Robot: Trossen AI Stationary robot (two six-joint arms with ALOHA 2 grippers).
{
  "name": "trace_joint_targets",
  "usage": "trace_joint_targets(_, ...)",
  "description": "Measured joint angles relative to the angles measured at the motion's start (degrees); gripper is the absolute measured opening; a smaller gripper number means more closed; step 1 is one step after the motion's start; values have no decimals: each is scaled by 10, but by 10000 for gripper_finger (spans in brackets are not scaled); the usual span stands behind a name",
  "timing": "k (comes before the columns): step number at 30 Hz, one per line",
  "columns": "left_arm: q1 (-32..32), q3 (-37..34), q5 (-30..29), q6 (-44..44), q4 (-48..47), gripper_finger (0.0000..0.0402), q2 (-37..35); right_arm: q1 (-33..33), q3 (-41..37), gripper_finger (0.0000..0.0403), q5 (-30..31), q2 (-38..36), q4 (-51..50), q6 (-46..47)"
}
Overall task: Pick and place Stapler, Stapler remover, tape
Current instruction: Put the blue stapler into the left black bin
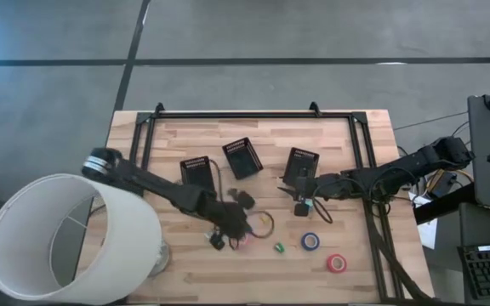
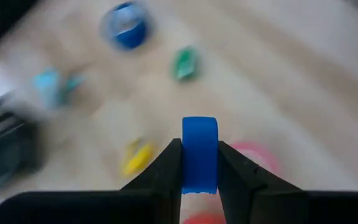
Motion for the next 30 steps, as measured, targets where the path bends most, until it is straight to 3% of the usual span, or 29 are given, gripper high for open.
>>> trace_joint_targets(8,59,-175,-155,-176,21,75,-138,0,0,149,0,0,0,0)
trace_joint_targets(16,86,-341,-260,-336,25,75,-289,0,0,144,0,0,0,0)
trace_joint_targets(22,122,-418,-240,-445,20,76,-360,0,0,151,0,0,1,2)
trace_joint_targets(30,191,-471,-233,-445,18,78,-357,0,0,148,0,0,1,2)
